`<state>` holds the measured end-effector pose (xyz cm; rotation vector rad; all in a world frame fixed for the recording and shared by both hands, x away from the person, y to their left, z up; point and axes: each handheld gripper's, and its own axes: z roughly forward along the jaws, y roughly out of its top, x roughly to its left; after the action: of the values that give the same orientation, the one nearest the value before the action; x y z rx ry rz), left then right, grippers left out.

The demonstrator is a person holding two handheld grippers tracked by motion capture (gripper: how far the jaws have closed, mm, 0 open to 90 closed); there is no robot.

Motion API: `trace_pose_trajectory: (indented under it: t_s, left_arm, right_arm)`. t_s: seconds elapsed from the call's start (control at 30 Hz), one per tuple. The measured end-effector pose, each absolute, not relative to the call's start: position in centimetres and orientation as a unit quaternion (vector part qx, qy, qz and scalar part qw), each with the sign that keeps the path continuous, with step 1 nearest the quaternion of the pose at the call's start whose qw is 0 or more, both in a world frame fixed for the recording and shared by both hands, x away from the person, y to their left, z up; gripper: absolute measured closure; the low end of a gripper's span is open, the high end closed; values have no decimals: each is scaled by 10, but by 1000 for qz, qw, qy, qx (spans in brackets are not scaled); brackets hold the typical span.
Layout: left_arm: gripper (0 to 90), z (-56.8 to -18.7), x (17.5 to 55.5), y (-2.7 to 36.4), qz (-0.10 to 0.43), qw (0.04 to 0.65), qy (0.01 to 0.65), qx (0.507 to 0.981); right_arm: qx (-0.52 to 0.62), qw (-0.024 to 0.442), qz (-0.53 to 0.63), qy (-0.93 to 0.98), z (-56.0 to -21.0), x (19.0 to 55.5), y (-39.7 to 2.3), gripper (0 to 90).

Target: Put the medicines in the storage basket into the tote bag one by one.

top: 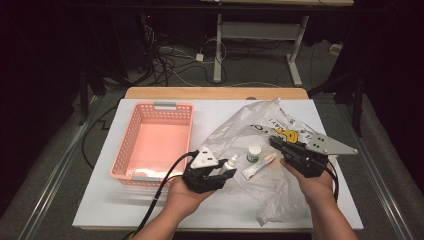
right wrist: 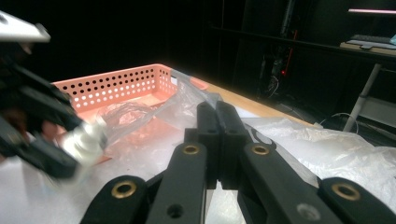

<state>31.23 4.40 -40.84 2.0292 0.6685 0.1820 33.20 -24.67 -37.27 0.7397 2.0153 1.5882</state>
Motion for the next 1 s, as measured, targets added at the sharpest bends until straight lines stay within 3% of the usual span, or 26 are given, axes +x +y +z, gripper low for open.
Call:
trace_pose_trajectory:
  t_s: [0.47,0.77,1.0]
  left_arm:
    - [577,-461,353,-65,88,469,239,846]
    - [571,-474,365,-95,82,448,241,857]
    - [398,-462,358,-80,82,450,251,853]
  right_arm:
    - [273,234,580,730,-373,333,-252,900]
    - [277,234,581,728,-373,334,-257,900]
    - [277,234,581,729,-373,333,-257,900]
